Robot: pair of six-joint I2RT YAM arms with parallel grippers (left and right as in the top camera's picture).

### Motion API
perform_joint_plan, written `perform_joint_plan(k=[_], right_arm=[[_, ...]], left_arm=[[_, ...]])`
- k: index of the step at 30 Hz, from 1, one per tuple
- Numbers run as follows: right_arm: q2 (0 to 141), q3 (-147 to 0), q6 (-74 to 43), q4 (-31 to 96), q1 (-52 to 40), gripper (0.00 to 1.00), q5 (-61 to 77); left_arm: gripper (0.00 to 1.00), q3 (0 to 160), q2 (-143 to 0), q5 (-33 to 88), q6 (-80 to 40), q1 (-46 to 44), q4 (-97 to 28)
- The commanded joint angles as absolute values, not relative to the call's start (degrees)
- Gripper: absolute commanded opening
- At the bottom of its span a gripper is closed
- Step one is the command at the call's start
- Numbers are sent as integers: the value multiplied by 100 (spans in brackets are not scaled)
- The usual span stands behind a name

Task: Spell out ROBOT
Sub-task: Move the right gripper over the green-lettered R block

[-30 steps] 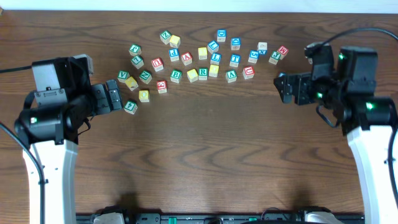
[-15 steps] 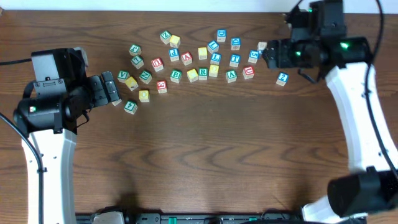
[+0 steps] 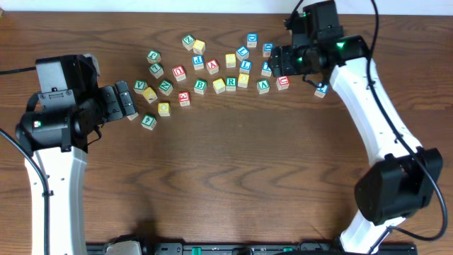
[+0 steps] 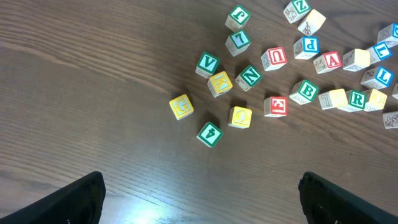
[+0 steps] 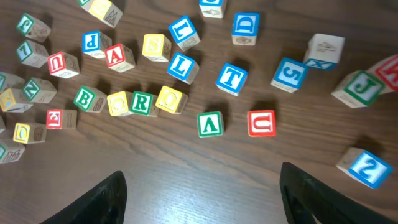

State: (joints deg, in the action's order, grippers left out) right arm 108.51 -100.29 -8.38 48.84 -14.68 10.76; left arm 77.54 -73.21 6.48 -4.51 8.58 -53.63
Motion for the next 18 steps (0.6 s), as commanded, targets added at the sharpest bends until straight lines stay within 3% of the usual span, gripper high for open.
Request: perform_joint_plan(k=[1, 18], right_arm=[[11076, -10151, -1074, 4775, -1586, 73, 1041], [11828, -10151, -2187, 3605, -2436, 62, 845]], left_arm=[[98, 7898, -7341, 569, -504, 888, -5376], [98, 7898, -7341, 572, -504, 888, -5376]])
